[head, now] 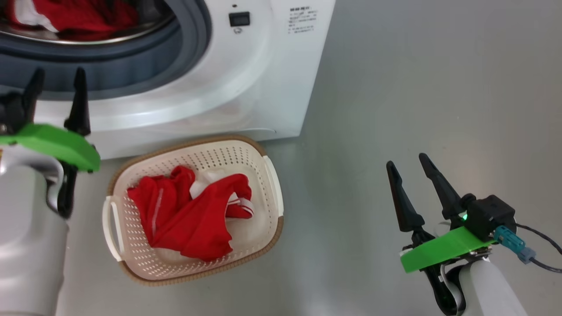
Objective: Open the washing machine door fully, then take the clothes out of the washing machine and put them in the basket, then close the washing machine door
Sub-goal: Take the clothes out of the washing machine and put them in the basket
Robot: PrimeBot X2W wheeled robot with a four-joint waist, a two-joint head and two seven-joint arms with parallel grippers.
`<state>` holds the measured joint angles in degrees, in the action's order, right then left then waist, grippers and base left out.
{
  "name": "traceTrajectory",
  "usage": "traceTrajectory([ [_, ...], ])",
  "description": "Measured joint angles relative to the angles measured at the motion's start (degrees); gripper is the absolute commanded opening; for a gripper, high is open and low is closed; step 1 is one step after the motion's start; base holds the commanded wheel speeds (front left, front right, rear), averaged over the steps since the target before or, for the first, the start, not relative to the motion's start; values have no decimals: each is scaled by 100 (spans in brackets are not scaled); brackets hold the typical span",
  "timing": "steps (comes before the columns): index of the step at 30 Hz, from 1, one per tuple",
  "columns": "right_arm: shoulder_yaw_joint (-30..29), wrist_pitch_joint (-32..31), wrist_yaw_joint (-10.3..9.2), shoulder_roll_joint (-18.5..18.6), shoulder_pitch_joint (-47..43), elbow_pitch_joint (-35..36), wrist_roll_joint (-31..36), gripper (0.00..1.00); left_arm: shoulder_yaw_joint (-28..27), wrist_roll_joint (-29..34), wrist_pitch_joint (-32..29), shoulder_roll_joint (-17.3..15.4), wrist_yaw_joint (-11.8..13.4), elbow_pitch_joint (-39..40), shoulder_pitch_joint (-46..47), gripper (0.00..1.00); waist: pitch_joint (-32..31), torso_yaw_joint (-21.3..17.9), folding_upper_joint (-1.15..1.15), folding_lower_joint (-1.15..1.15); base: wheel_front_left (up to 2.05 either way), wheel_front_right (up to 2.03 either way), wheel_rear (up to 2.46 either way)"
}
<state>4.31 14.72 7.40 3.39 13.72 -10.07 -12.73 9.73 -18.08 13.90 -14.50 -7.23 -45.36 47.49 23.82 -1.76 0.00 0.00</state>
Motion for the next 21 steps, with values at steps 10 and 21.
traceTrajectory([
  [10,122,0,0,-5,250,24,-118,100,480,642,-79,-130,304,-1450,1361,100,464,-238,0,0,0,0,0],
  [21,243,0,0,-5,424,52,-218,100,976,1229,-233,-374,613,-2429,2399,100,696,-420,0,0,0,0,0],
])
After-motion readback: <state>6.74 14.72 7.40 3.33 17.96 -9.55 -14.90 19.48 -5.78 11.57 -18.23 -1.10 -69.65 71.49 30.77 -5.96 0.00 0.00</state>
